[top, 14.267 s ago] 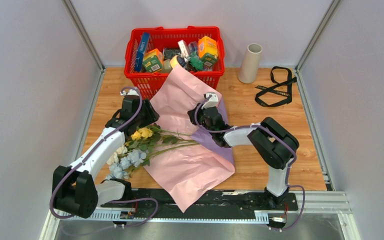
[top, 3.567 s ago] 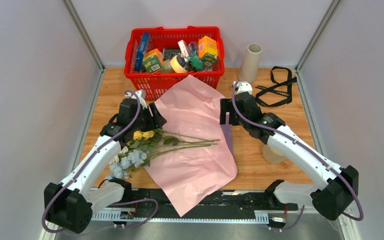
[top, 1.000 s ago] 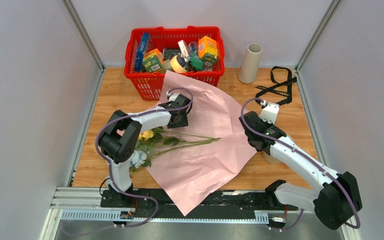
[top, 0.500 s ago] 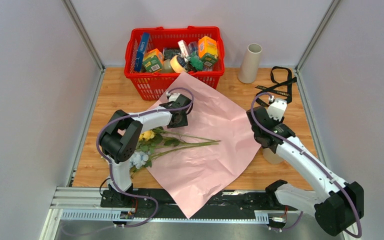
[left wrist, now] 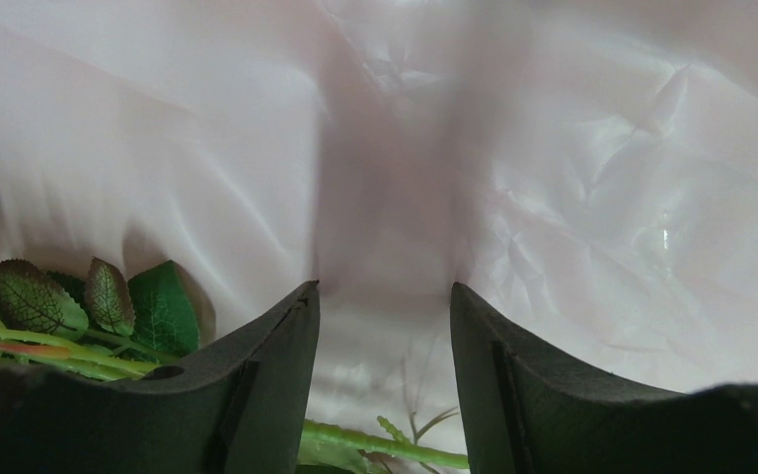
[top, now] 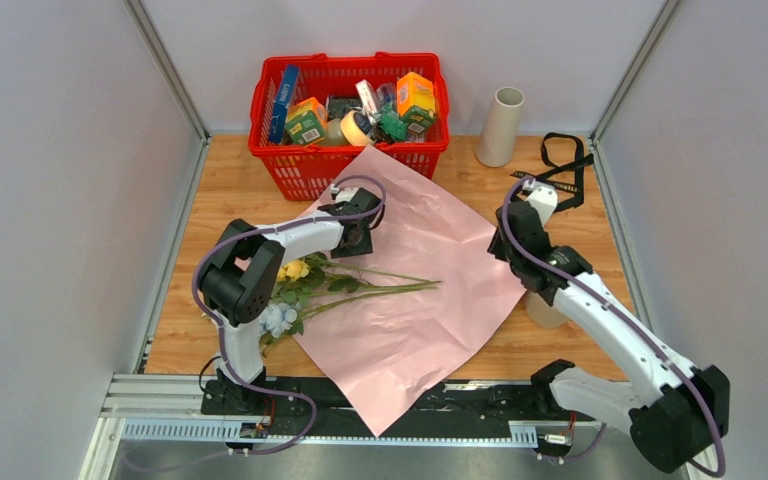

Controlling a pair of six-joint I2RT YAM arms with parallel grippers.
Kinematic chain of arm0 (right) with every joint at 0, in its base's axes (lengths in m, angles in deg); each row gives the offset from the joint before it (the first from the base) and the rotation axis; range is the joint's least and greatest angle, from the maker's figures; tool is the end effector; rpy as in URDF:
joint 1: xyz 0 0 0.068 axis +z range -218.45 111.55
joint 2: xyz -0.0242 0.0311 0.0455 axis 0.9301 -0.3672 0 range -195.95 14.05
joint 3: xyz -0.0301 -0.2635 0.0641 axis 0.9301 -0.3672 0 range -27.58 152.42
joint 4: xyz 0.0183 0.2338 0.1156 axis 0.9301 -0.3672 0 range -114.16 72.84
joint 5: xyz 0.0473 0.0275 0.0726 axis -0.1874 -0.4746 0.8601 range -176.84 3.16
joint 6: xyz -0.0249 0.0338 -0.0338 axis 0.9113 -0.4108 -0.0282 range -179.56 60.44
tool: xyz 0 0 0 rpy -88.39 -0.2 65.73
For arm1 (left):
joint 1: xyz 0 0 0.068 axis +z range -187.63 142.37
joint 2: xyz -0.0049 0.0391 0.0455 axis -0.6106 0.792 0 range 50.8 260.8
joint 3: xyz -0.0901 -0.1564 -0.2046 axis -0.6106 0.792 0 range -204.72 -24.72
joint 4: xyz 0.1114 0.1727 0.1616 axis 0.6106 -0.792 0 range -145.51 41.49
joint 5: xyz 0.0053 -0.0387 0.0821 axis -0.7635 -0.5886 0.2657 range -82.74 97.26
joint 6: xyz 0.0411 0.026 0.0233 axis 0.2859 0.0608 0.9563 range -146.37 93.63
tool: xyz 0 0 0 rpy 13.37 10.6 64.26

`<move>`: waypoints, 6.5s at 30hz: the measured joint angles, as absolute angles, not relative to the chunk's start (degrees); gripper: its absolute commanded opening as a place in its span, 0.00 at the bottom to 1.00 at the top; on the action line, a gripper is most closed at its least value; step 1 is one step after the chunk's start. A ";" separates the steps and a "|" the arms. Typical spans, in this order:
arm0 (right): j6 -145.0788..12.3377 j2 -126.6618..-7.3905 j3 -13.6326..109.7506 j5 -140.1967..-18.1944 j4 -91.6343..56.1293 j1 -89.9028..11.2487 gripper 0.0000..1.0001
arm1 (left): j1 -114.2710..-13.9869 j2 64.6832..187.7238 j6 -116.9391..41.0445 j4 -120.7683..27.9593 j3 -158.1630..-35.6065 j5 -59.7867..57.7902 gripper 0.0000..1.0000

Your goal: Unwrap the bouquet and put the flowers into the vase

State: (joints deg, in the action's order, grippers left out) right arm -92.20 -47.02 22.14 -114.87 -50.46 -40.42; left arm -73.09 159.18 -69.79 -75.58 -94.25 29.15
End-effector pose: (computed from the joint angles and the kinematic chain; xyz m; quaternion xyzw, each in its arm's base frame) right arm 0.2014 0.0885 0.2811 0.1292 0.8908 -0.0040 0.4357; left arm 0.3135 -0.2070 0.1594 -0.1062 0.9552 0.0132 0.2761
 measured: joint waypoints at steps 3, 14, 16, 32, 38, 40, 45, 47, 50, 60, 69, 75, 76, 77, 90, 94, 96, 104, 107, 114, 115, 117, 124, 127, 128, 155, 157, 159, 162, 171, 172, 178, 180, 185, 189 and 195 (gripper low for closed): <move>-93.14 -50.06 17.29 -114.34 -50.17 -41.62 0.36 | -73.07 159.09 -69.74 -75.93 -94.25 28.93 0.60; -97.73 -50.65 3.67 -111.48 -43.64 -48.79 0.33 | -73.05 154.32 -67.95 -79.71 -94.28 25.46 0.64; -98.60 -50.67 1.94 -110.82 -42.11 -48.88 0.33 | -73.05 150.34 -67.36 -80.47 -94.60 24.80 0.65; -98.87 -57.95 4.00 -113.25 -38.15 -51.18 0.37 | -73.07 106.28 -59.05 -83.49 -88.61 25.59 0.71; -96.18 -59.57 6.23 -111.94 -38.68 -51.31 0.43 | -73.07 92.62 -56.56 -86.20 -79.46 27.47 0.71; -93.77 -58.46 8.39 -110.72 -39.68 -51.31 0.49 | -73.07 88.84 -55.82 -86.70 -76.22 28.08 0.71; -87.59 -52.58 15.71 -103.46 -40.29 -50.89 0.58 | -73.07 83.66 -54.53 -87.01 -71.11 28.67 0.71; -84.27 -50.65 18.38 -98.43 -38.30 -49.36 0.58 | -73.07 82.39 -54.07 -86.90 -69.53 28.04 0.71; -79.76 -49.23 19.76 -89.69 -33.17 -45.03 0.49 | -73.07 81.10 -53.85 -86.57 -69.01 27.29 0.71; -70.58 -65.28 26.88 -81.82 -20.01 -28.69 0.47 | -73.07 72.69 -53.72 -84.54 -66.54 29.02 0.71; -61.62 -85.73 42.40 -80.88 -19.55 -21.28 0.51 | -73.07 68.67 -54.71 -86.92 -66.47 37.28 0.71; -57.21 -96.71 50.47 -79.83 -23.03 -18.87 0.52 | -73.07 64.45 -54.79 -86.92 -66.45 39.91 0.71; -56.73 -97.91 51.30 -79.81 -23.53 -18.61 0.52 | -73.07 64.08 -54.79 -86.92 -66.45 40.10 0.71; -55.89 -100.05 52.96 -79.81 -24.53 -18.24 0.52 | -73.07 63.77 -54.79 -86.92 -66.45 40.37 0.71; -52.90 -109.19 60.17 -79.31 -27.81 -15.70 0.44 | -73.07 63.90 -54.77 -87.32 -66.43 40.76 0.72; -52.27 -110.54 60.37 -79.85 -27.88 -15.46 0.21 | -73.07 64.01 -54.79 -87.40 -66.45 40.78 0.72; -51.72 -110.63 60.50 -80.40 -27.86 -15.27 0.16 | -73.07 64.03 -54.79 -87.40 -66.43 40.80 0.72; -50.08 -109.49 60.56 -81.62 -28.16 -13.54 0.03 | -73.07 64.18 -55.03 -87.53 -66.43 41.55 0.71; -49.56 -107.42 60.52 -82.65 -28.16 -12.45 0.00 | -73.07 64.36 -55.19 -87.69 -66.43 41.92 0.71; -48.97 -100.75 58.27 -85.12 -25.06 -11.07 0.00 | -73.07 64.40 -55.51 -88.21 -66.45 42.07 0.70; -48.94 -99.79 57.70 -85.36 -24.51 -11.05 0.00 | -73.07 64.45 -55.58 -88.21 -66.43 42.05 0.70; -48.99 -98.19 56.67 -85.47 -23.75 -10.94 0.00 | -73.07 64.60 -55.62 -88.23 -66.45 41.92 0.70; -54.67 -88.12 50.81 -86.02 -20.16 -10.87 0.00 | -73.07 65.54 -55.34 -87.84 -66.45 38.22 0.70; -60.53 -82.35 49.13 -87.07 -17.36 -10.87 0.00 | -73.07 65.76 -54.53 -86.13 -66.43 32.65 0.70; -62.47 -80.84 48.80 -87.59 -16.40 -10.87 0.00 | -73.07 65.80 -54.51 -85.28 -66.45 29.90 0.70; -96.61 -54.17 19.78 -99.74 18.55 -8.27 0.00 | -73.22 90.83 -69.02 -40.89 -56.59 -22.87 0.40; -96.77 -54.19 19.36 -100.03 18.70 -8.27 0.01 | -73.27 91.27 -69.59 -40.28 -56.57 -23.39 0.29; -96.85 -54.22 19.08 -100.31 18.68 -8.27 0.03 | -73.44 91.57 -69.87 -39.75 -56.57 -24.00 0.18; -96.79 -54.22 18.73 -100.70 18.63 -8.27 0.13 | -73.64 91.68 -69.44 -40.26 -56.75 -24.18 0.00; -95.54 -53.52 18.75 -97.86 11.79 -9.45 0.45 | -73.77 88.77 -62.84 -48.87 -57.45 -19.54 0.00; -95.48 -53.45 19.14 -97.01 10.46 -9.91 0.48 | -73.64 87.99 -61.90 -50.31 -57.62 -18.69 0.00; -95.24 -53.49 24.26 -89.14 1.37 -15.68 0.63 | -73.49 85.87 -56.54 -55.36 -58.82 -16.64 0.00; -95.17 -54.28 26.97 -85.93 -1.21 -17.52 0.65 | -73.49 86.11 -54.99 -56.37 -59.57 -16.94 0.00; -94.60 -56.93 31.06 -80.09 -4.36 -19.13 0.54 | -73.49 87.24 -52.91 -57.83 -60.31 -17.80 0.00; -94.01 -58.43 32.04 -78.74 -6.46 -19.13 0.42 | -73.49 87.44 -52.13 -58.22 -60.31 -18.39 0.00; -93.36 -59.92 33.42 -78.06 -8.67 -19.16 0.00 | -73.42 87.72 -50.81 -59.82 -60.35 -18.45 0.05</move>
